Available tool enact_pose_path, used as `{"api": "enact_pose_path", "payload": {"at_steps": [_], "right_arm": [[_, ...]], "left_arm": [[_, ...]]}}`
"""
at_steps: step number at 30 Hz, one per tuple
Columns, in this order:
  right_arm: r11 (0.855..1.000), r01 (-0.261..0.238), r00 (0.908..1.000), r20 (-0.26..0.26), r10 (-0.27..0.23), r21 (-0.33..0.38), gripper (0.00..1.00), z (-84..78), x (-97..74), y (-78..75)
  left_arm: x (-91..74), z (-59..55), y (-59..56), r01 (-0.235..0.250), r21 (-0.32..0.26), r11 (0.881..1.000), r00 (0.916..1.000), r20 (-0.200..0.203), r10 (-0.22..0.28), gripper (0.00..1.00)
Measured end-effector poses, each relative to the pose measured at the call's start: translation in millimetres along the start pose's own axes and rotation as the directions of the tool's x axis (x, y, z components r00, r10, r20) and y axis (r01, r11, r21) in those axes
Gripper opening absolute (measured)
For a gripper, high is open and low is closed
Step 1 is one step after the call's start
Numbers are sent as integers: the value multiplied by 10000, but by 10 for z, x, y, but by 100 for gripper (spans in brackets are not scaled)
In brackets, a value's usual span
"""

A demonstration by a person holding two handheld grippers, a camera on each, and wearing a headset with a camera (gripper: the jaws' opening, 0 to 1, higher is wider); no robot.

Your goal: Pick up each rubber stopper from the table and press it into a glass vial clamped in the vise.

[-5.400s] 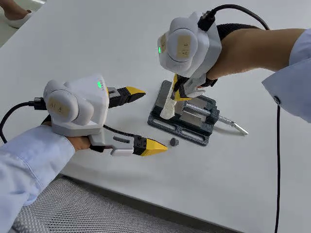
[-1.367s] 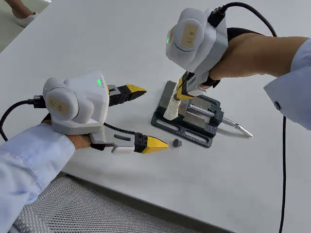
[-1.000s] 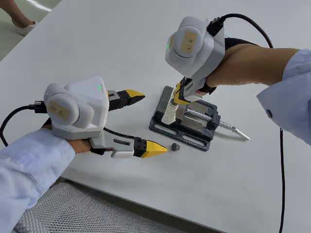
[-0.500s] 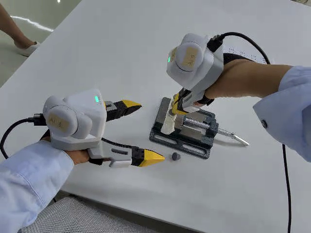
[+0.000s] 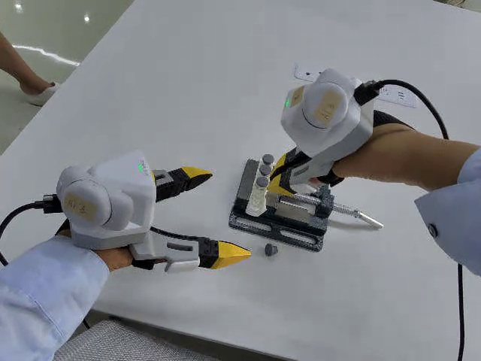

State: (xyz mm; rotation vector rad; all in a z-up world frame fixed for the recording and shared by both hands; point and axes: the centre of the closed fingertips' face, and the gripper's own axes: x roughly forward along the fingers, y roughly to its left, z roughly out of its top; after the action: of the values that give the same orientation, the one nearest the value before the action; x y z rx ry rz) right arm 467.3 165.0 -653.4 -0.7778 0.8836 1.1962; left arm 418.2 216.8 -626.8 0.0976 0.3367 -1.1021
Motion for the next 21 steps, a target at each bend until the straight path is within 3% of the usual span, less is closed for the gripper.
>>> {"api": "enact_pose_path", "payload": {"at_steps": [13, 21], "right_arm": [[9953, -13, 9974, 718, -57, 964, 12, -199, -12, 386], [9942, -233, 9980, 610, 170, 1050, 10, -317, 98, 549]], "left_arm": [[-40, 11, -31, -46, -61, 10000, 10000, -69, 46, 75], [-64, 22, -47, -85, -38, 10000, 9998, -163, 85, 75]]}}
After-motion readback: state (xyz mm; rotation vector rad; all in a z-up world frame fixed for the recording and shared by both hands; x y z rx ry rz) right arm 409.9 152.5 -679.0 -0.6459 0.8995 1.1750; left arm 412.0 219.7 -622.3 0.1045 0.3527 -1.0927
